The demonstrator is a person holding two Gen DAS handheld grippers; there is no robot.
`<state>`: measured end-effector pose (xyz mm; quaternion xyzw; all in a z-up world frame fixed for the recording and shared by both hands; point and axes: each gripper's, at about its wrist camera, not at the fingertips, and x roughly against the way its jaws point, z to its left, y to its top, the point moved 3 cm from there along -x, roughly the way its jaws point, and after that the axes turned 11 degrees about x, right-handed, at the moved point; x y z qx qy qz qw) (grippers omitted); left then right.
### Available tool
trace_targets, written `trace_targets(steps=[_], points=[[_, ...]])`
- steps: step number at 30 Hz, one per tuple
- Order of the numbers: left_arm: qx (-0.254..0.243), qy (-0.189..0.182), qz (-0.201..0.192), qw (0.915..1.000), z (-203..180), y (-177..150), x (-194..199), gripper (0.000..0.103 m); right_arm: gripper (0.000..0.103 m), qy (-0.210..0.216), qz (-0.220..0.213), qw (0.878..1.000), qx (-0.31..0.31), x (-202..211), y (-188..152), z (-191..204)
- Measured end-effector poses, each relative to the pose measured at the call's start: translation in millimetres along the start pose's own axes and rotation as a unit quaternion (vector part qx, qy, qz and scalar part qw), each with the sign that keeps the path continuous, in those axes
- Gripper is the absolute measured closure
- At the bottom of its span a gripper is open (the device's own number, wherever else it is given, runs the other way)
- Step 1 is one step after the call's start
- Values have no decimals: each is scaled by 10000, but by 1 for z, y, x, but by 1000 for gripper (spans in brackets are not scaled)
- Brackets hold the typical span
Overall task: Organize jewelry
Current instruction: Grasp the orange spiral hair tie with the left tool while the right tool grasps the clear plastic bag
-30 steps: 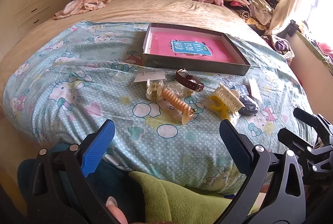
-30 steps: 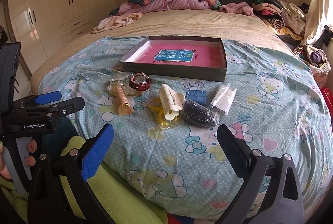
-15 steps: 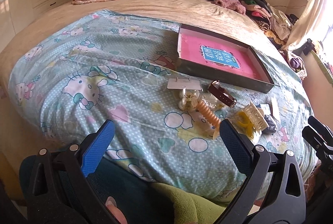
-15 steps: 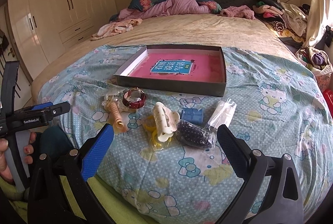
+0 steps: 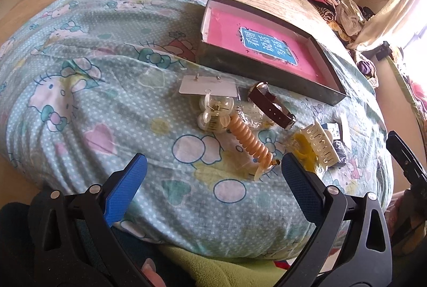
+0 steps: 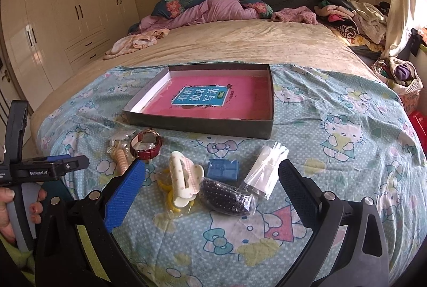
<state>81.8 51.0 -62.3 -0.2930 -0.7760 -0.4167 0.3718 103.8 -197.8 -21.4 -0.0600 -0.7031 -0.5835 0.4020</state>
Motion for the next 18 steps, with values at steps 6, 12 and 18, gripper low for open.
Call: trace_targets(steps=[6, 12, 18], points=[[-28, -210, 248, 9995, -11, -6, -22, 9, 4, -182, 118, 9996, -204, -16, -2, -23], [62, -417, 484, 9979, -13, -8, -37, 38, 4, -226, 238, 9989, -320, -30, -7, -35], [126, -633, 591, 9962, -17, -7, -45, 64, 4, -286, 399, 9979, -422, -44, -12, -45]])
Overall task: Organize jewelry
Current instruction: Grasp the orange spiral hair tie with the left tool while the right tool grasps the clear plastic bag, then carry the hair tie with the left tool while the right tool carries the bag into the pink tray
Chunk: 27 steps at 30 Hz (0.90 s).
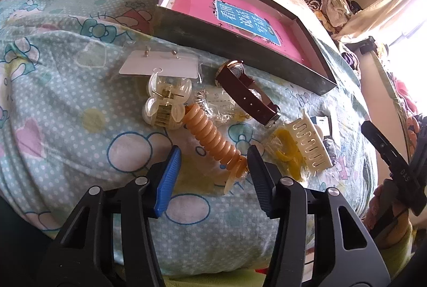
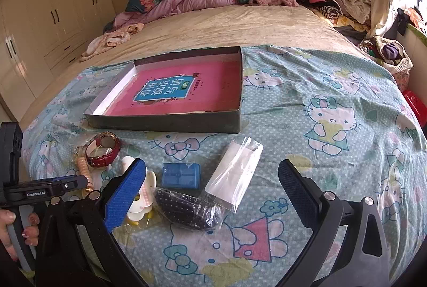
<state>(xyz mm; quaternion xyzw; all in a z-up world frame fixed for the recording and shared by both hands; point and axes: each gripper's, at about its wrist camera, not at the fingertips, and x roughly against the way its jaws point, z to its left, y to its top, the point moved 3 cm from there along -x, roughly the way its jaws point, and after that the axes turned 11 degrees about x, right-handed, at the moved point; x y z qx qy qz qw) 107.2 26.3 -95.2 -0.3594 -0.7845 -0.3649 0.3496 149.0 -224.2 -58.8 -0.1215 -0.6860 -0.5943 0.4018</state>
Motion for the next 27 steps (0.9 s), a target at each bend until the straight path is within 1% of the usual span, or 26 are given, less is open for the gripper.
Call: trace_targets(steps=[1, 4, 6, 9, 10, 11, 14, 16, 18, 19, 20, 21, 27], points=[[17, -35, 17, 10000, -1, 1, -2, 66, 4, -30, 48, 10000, -39, -3, -1, -3], [43, -56, 12, 10000, -3, 3, -6, 67, 4, -45, 157, 9997, -168, -14, -3, -11], [37, -60, 3, 10000, -4, 4, -8, 72, 4, -27, 276, 9993, -255, -23, -5, -17], [21, -56, -30, 10000, -4, 5, -9, 73, 4, 66, 431, 9981, -437, -37, -7, -24], [-6, -43, -44, 10000, -5, 5, -10, 73, 7, 71, 475, 9977, -481, -40, -7, -25], [-33, -40, -62, 10000, -6, 5, -10, 74, 16, 93, 526, 9972, -519, -44, -7, -27], [-112, -24, -112, 9999, -7, 5, -9, 75, 29, 234, 701, 9950, -665, -57, -9, -30], [-160, -29, -143, 9998, -9, 5, -9, 76, 33, 269, 746, 9940, -747, -63, -10, -31], [-234, -30, -187, 9995, -10, 4, -7, 77, 36, 246, 705, 9947, -702, -65, -10, -30], [-256, -41, -205, 9995, -10, 3, -6, 83, 42, 256, 696, 9949, -676, -66, -9, -29], [-276, -64, -214, 9994, -11, 3, -5, 83, 49, 268, 699, 9950, -654, -68, -10, -28], [-314, -53, -245, 9992, -11, 2, -3, 83, 53, 286, 711, 9949, -661, -69, -11, -28], [-527, -81, -406, 9978, -14, -4, 11, 83, 56, 484, 476, 9943, -819, -59, -14, -33]])
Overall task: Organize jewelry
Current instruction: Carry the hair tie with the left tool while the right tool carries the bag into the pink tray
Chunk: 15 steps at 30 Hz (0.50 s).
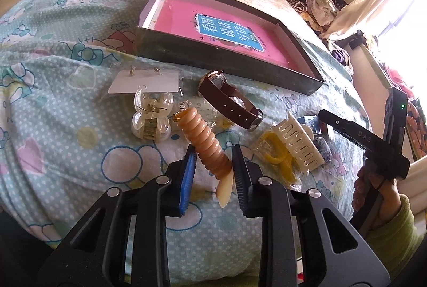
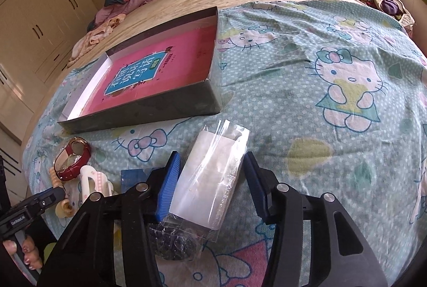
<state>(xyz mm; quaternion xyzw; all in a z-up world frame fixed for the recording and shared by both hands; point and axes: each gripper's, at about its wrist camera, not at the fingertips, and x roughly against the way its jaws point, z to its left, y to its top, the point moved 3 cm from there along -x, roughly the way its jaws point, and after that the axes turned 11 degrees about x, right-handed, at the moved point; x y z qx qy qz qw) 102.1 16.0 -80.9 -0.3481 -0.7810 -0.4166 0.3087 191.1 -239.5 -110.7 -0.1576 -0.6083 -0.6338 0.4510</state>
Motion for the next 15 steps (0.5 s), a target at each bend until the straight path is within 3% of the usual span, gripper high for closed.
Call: trace_targets(steps=[7, 15], points=[[-156, -76, -349, 9992, -4, 3, 29, 83, 58, 62, -302, 9995, -53, 30, 0, -5], [10, 56, -759, 9971, 6, 36, 47, 83, 59, 52, -709, 9972, 238, 57, 22, 5]])
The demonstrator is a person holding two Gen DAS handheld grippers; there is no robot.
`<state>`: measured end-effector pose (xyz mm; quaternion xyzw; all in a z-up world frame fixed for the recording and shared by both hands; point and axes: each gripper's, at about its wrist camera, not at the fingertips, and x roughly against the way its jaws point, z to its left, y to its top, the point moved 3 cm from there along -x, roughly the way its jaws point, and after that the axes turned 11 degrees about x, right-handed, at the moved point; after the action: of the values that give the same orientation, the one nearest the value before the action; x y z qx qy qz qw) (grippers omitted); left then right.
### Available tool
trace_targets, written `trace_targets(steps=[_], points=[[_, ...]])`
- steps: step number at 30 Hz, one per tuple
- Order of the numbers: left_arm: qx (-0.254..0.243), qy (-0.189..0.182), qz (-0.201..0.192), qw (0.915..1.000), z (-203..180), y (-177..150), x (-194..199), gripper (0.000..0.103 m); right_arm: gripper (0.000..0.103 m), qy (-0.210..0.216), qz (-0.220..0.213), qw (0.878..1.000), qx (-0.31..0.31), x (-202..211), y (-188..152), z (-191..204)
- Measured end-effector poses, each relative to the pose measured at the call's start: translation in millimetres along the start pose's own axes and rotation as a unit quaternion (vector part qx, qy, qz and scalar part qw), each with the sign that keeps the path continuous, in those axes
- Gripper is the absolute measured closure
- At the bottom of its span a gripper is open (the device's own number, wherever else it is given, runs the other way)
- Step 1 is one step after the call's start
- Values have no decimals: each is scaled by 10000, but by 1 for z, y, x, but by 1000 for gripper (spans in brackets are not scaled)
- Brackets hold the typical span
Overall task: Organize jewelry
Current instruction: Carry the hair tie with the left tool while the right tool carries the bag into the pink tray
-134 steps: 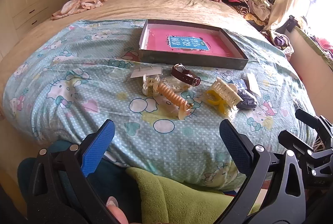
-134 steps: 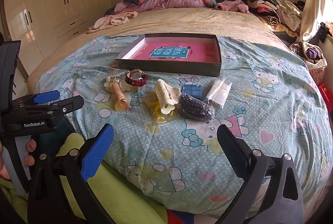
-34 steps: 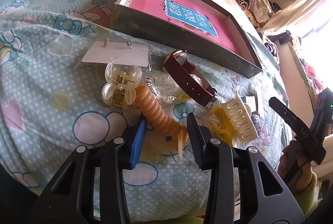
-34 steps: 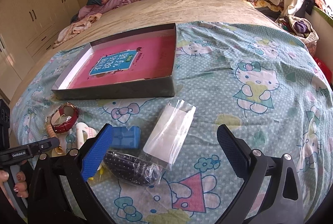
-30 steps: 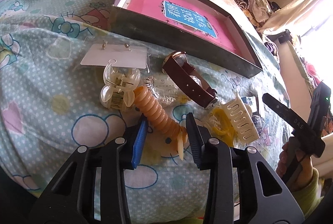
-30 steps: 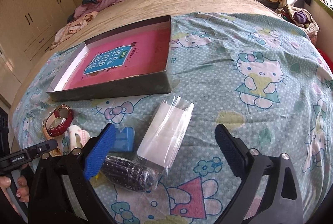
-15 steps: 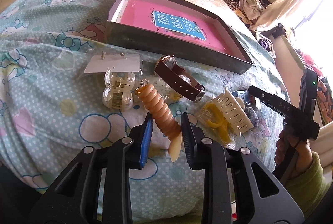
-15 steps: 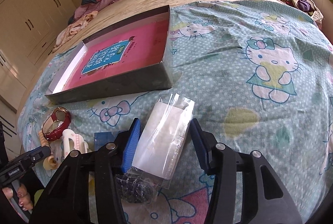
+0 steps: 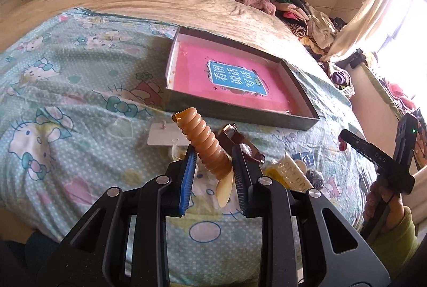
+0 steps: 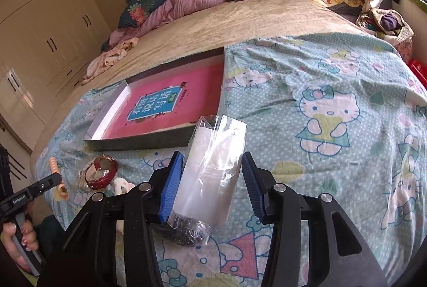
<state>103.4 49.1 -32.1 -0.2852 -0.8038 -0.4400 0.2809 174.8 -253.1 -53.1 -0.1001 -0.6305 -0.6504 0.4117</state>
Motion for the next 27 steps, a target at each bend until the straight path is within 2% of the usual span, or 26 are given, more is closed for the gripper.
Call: trace_targets(steps=[9, 16, 27], points=[[217, 125, -311, 9992, 14, 41, 0, 83, 59, 131, -328, 9988, 343, -4, 35, 21], [389, 210, -326, 9985, 21, 61, -17, 83, 59, 171, -429, 9976, 520, -21, 54, 30], [121, 287, -289, 9991, -1, 81, -49, 83, 59, 179, -390, 9964, 726, -52, 78, 40]])
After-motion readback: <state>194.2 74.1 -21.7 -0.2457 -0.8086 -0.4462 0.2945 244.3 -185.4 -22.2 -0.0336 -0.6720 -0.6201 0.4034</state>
